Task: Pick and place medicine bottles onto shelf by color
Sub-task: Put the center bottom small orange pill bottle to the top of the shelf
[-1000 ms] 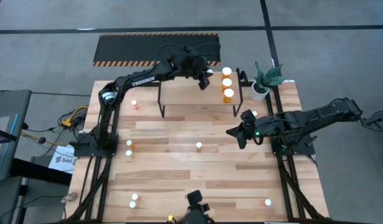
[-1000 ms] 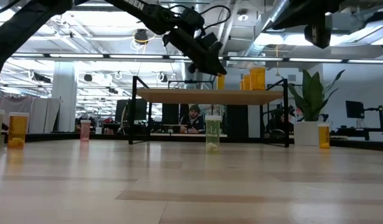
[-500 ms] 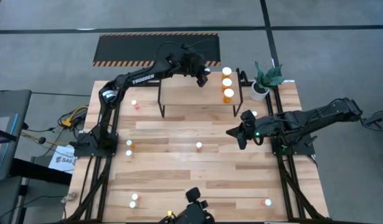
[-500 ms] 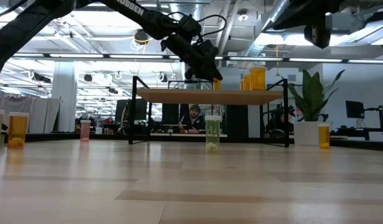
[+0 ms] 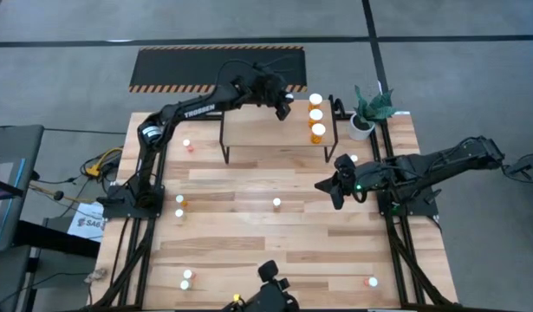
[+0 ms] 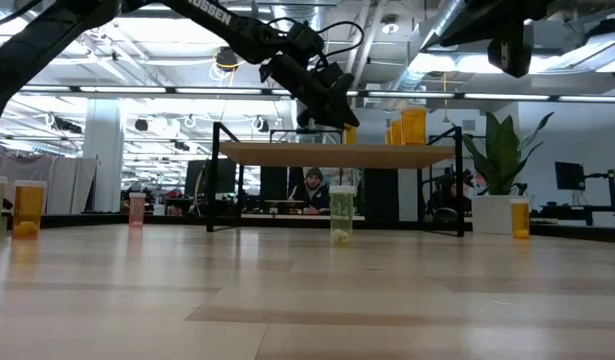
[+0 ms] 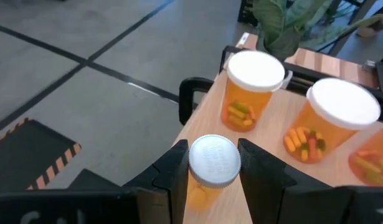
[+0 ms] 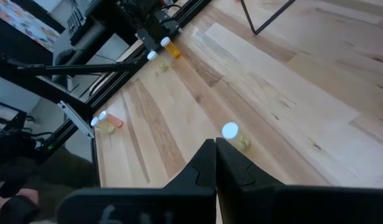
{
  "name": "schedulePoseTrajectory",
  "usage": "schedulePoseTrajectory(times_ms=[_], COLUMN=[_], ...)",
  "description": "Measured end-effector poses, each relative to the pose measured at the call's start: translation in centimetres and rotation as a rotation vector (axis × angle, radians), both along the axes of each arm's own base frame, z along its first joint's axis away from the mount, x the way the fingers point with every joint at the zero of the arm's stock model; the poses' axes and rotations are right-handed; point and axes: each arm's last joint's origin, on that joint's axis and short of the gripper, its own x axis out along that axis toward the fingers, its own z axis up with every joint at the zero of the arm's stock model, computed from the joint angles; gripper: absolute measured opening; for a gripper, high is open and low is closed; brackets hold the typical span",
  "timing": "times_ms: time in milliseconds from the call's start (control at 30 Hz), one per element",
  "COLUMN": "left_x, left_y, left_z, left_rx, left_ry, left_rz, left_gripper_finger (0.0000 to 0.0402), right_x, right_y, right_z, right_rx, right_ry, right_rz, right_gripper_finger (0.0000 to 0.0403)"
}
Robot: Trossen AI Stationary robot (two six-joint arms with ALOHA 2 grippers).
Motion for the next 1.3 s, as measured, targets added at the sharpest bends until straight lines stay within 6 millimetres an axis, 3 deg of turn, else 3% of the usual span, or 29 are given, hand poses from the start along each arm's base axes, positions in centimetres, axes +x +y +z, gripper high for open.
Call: schedulePoseTrajectory(times_ms=[1300], left_x=[0.09], left_y=[-0.32], left_z=[-0.22], left_rx=[-0.043], left_ry=[0.007], left_rz=[0.037], left_gripper_finger=[0.0108], right_x=[0.04], right_y=[0.23], right_z=[0.58], right_rx=[-0.040], right_ry=[-0.009], right_rz=[0.114], right_gripper_finger=[0.0013])
